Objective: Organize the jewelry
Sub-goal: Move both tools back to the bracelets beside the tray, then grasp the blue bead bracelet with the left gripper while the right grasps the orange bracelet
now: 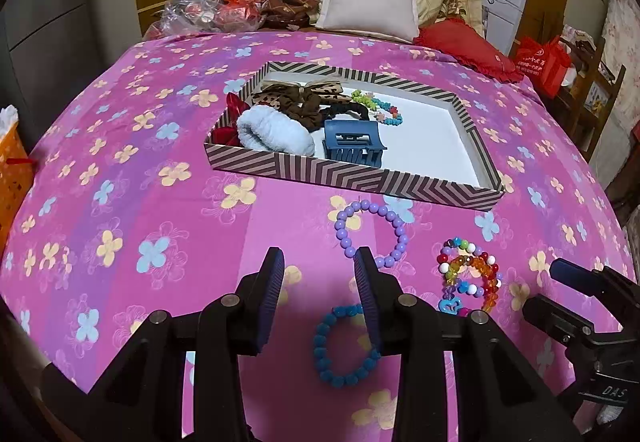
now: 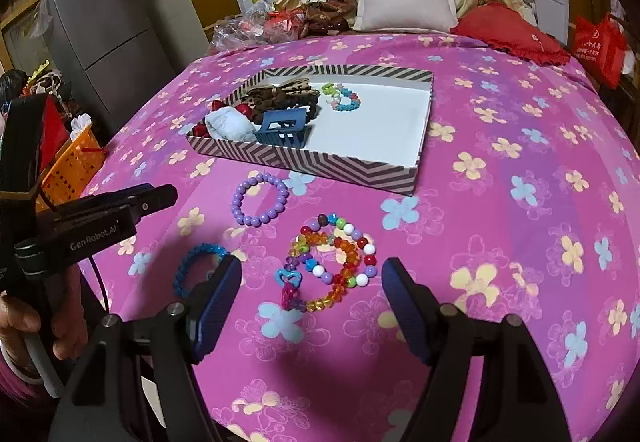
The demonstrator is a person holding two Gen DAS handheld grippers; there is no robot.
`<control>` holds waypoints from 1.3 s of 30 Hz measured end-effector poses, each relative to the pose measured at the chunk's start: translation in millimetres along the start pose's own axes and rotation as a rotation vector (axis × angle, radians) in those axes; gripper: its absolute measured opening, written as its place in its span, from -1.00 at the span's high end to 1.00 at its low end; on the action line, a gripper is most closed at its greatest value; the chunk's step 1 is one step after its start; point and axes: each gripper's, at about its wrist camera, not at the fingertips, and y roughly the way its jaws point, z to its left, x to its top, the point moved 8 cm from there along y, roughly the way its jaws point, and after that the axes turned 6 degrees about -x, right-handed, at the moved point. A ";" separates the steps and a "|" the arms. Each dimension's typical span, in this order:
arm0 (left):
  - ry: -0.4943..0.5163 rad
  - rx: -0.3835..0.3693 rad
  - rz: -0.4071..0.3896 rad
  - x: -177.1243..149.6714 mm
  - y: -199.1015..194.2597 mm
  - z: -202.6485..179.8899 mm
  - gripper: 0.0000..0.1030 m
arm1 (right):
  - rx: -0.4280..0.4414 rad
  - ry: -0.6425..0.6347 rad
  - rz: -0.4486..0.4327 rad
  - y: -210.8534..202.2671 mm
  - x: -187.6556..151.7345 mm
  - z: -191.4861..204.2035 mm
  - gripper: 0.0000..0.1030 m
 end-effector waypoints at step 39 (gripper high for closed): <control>-0.074 -0.157 0.236 -60.0 30.1 21.1 0.36 | -0.102 -0.121 0.047 33.0 -7.8 -12.0 0.22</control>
